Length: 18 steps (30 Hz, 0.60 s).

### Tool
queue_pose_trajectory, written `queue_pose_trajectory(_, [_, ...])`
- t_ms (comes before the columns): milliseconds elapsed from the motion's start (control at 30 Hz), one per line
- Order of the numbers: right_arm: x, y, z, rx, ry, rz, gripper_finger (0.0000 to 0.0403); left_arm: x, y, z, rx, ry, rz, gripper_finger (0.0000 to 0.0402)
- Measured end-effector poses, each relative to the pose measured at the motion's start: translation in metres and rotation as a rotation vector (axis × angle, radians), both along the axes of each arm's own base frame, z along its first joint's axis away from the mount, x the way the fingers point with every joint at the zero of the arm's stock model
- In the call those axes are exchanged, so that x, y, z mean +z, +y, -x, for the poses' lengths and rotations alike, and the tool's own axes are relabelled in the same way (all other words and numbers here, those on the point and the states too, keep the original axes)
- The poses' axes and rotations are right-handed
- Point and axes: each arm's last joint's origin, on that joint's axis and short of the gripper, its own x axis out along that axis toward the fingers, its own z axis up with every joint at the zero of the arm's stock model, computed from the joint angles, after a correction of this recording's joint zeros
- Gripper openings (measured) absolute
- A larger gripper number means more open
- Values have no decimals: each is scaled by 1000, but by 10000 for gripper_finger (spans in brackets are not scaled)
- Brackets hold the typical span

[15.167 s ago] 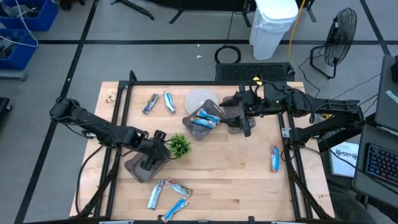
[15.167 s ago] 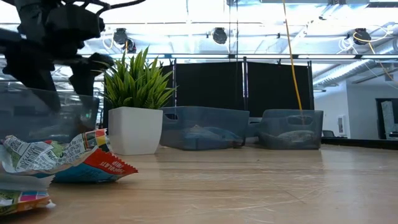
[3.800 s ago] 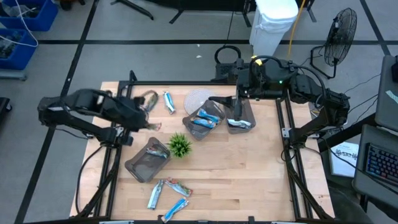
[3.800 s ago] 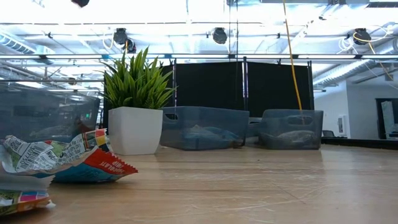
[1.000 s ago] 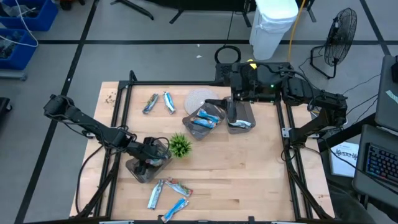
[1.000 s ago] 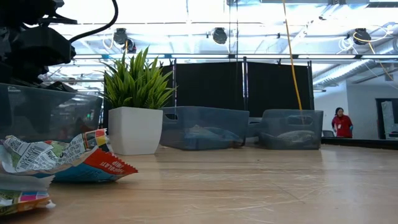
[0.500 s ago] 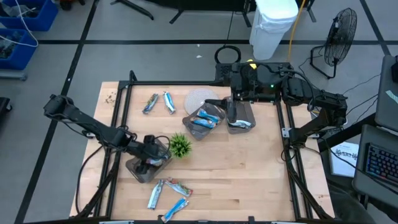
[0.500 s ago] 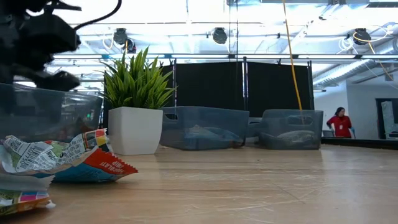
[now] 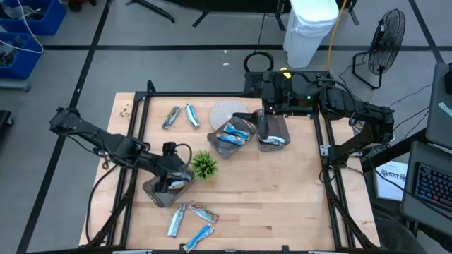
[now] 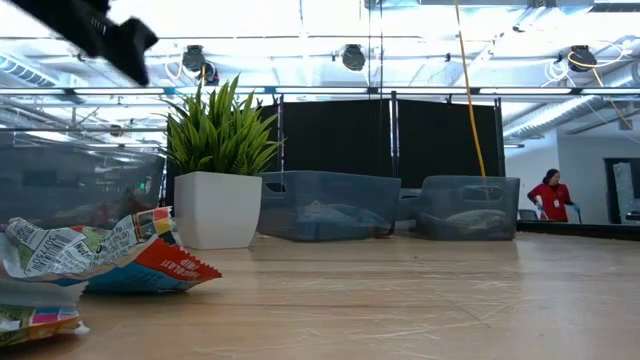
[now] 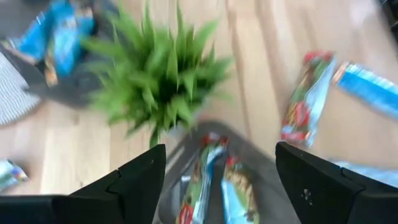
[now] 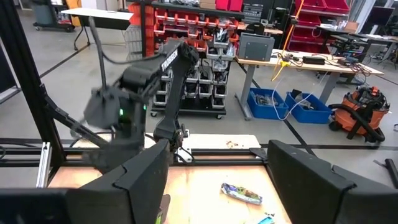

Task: Pick and place Granola Bars by type
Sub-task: Put the red granola bar into the bottom black bin

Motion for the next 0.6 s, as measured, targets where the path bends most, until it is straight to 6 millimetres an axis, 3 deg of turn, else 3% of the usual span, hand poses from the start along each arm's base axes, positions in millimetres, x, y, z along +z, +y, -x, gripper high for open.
queue_pose_trajectory(433, [-2,0,0,4,20,22,263,89,-12,0,-205,-269,-24,249])
queue_pose_trajectory(600, [-4,0,1,4,50,16,263,106,-16,1,-217,-306,-8,240])
